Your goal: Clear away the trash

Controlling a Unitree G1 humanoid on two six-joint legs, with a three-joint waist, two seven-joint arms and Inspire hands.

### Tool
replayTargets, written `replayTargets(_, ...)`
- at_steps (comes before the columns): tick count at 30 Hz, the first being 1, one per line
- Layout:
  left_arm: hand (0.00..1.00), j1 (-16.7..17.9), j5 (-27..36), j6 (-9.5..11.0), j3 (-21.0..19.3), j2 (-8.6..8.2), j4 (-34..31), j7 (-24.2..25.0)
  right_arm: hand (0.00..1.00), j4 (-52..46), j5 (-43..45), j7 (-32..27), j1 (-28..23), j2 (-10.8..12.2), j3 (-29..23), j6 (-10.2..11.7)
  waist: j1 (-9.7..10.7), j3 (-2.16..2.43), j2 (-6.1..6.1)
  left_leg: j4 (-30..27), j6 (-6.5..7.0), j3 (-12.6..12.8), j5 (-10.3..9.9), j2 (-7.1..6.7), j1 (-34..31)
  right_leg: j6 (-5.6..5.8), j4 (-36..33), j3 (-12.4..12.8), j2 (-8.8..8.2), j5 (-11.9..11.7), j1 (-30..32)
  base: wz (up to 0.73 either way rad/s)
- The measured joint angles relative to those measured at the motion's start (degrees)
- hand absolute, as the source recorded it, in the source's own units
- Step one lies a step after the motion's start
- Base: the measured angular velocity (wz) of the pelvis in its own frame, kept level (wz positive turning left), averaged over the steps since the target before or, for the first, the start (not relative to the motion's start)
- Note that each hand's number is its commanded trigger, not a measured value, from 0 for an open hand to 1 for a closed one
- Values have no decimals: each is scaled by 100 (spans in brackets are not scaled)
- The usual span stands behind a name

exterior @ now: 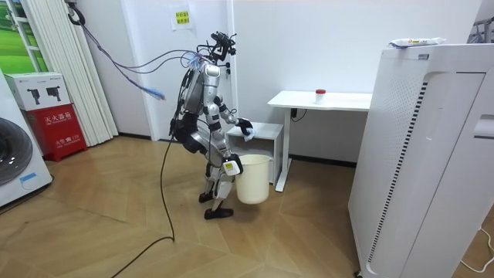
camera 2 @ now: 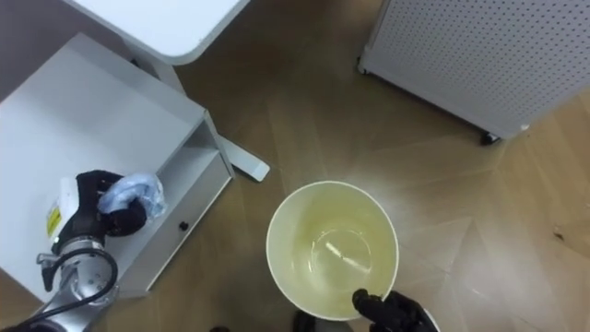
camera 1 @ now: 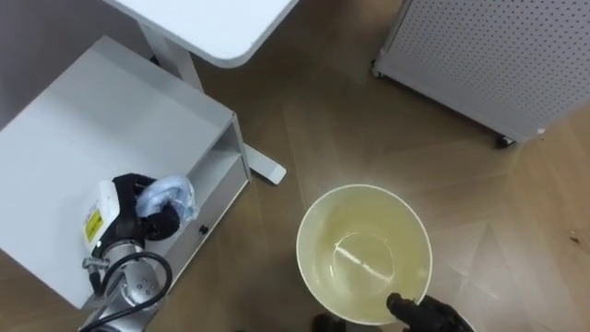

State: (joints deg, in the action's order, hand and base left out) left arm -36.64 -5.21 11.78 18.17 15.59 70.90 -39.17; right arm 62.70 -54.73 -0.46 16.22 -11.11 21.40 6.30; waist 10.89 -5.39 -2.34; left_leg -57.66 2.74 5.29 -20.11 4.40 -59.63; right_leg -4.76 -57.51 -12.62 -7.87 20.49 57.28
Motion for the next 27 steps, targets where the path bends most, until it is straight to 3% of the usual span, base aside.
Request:
replayTargets(8, 100, 231, 0, -98, 1, -87, 48, 361, 100, 93, -112, 66, 0, 95, 274, 16, -40, 8, 17, 235, -4, 24, 36, -13, 427, 5, 214, -27, -11, -3, -423, 2)
replayTargets(13, 100, 548, 0, -78, 3, -304, 12, 373, 100, 261, -115, 28, -61, 190, 377, 96, -99, 11, 15, 500, -4, 40, 60, -43, 798, 53, 477, -29, 5, -35, -785, 0)
replayTargets(16, 100, 598, -5, 5, 23, -554, -14, 372, 100, 439, -110, 20, -99, 240, 432, 234, -210, 14, 9, 726, -4, 45, 101, -64, 1029, 85, 722, -56, 17, -86, -1025, 2)
replayTargets(18, 100, 809, -6, 166, 148, -772, -226, 377, 100, 564, -121, 14, -135, 296, 446, 308, -248, 23, 10, 962, 18, 99, 143, -113, 1287, 145, 913, -10, 10, -127, -1244, 0)
replayTargets(22, 100, 1224, -77, 228, 565, -1133, -748, 407, 100, 622, -137, -36, -182, 394, 450, 371, -370, 114, 25, 1250, 57, 255, 194, -123, 1537, 210, 1153, 53, 13, -174, -1428, -3)
replayTargets(23, 100, 1352, -175, 229, 737, -1250, -851, 476, 100, 634, -133, -78, -216, 416, 502, 388, -388, 163, 24, 1308, 59, 275, 197, -126, 1589, 221, 1205, 67, 14, -191, -1472, -8)
replayTargets(27, 100, 1671, -338, 230, 1183, -1669, -1091, 807, 100, 704, -155, -60, -202, 502, 500, 404, -504, 174, 47, 1471, 74, 377, 207, -130, 1873, 247, 1338, 121, 16, -205, -1709, -6)
